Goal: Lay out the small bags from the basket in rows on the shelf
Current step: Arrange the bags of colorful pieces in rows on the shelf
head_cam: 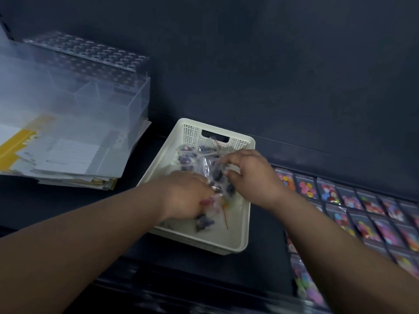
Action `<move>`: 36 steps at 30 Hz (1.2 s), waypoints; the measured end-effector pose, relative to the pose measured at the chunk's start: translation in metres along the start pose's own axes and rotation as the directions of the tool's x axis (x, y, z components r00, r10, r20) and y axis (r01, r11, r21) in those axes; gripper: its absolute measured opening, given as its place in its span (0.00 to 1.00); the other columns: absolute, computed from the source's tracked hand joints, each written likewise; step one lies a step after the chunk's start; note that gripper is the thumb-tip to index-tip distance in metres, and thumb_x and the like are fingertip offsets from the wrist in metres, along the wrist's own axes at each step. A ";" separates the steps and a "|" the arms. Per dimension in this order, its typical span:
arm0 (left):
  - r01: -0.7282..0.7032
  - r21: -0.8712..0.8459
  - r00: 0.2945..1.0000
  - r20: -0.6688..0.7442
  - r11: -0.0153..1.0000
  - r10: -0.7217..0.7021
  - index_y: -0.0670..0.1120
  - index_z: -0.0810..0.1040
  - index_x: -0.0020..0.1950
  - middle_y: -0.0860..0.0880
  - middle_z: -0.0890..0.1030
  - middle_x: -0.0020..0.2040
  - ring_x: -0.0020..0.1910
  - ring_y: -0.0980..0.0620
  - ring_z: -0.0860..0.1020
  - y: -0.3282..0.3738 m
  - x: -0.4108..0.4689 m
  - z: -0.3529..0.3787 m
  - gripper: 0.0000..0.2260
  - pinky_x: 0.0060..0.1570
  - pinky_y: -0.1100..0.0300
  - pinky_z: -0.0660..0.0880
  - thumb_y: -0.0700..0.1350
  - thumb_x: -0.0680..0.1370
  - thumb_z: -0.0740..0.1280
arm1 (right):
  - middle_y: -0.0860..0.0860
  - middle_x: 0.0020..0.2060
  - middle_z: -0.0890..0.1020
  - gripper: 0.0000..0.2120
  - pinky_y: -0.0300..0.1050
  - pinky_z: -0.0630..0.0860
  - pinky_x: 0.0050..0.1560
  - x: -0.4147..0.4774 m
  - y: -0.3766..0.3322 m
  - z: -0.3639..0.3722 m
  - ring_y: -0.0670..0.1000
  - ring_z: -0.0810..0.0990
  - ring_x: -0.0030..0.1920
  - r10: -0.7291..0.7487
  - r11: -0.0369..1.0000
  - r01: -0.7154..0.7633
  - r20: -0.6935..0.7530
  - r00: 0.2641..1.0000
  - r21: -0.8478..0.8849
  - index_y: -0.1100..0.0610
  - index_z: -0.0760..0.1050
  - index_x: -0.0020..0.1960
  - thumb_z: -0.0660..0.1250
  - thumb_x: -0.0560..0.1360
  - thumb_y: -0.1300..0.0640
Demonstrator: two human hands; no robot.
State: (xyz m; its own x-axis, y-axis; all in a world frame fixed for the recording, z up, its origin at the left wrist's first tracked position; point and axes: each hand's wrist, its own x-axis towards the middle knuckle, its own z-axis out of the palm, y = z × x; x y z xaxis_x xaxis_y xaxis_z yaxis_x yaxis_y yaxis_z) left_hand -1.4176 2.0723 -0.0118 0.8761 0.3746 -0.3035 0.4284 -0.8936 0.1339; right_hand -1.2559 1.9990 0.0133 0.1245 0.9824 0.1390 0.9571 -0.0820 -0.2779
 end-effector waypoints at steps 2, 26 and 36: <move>0.088 0.088 0.995 -0.050 0.992 -0.084 0.56 0.70 0.66 0.51 0.70 0.69 0.67 0.49 0.68 -0.011 -0.002 0.000 0.22 0.65 0.49 0.65 0.62 0.75 0.59 | 0.52 0.54 0.80 0.13 0.41 0.65 0.61 -0.002 0.000 -0.001 0.54 0.74 0.58 0.002 1.000 -0.002 0.007 1.000 0.020 0.51 0.79 0.57 0.64 0.74 0.59; 0.225 -0.366 0.955 -0.101 0.903 -0.279 0.51 0.76 0.40 0.51 0.79 0.45 0.45 0.50 0.78 0.014 0.015 -0.001 0.08 0.42 0.61 0.71 0.38 0.73 0.65 | 0.47 0.52 0.82 0.11 0.38 0.60 0.60 -0.004 -0.005 0.000 0.49 0.75 0.53 0.029 0.998 -0.028 -0.021 0.999 0.054 0.51 0.78 0.57 0.64 0.76 0.57; 0.180 -0.892 0.862 -0.060 0.415 -0.503 0.46 0.79 0.37 0.44 0.81 0.40 0.39 0.47 0.77 -0.018 -0.018 -0.017 0.11 0.40 0.56 0.75 0.31 0.71 0.64 | 0.48 0.44 0.82 0.04 0.43 0.73 0.52 -0.007 -0.018 -0.003 0.52 0.78 0.48 -0.054 0.998 0.050 0.084 0.995 0.042 0.52 0.80 0.44 0.67 0.71 0.58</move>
State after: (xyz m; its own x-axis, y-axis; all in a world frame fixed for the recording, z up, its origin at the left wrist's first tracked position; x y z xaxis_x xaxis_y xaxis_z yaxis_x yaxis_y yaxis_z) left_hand -1.4374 2.0855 0.0075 0.5531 0.7873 -0.2724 0.5323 -0.0824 0.8425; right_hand -1.2728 1.9929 0.0202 0.0504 0.9960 0.0736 0.9504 -0.0252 -0.3100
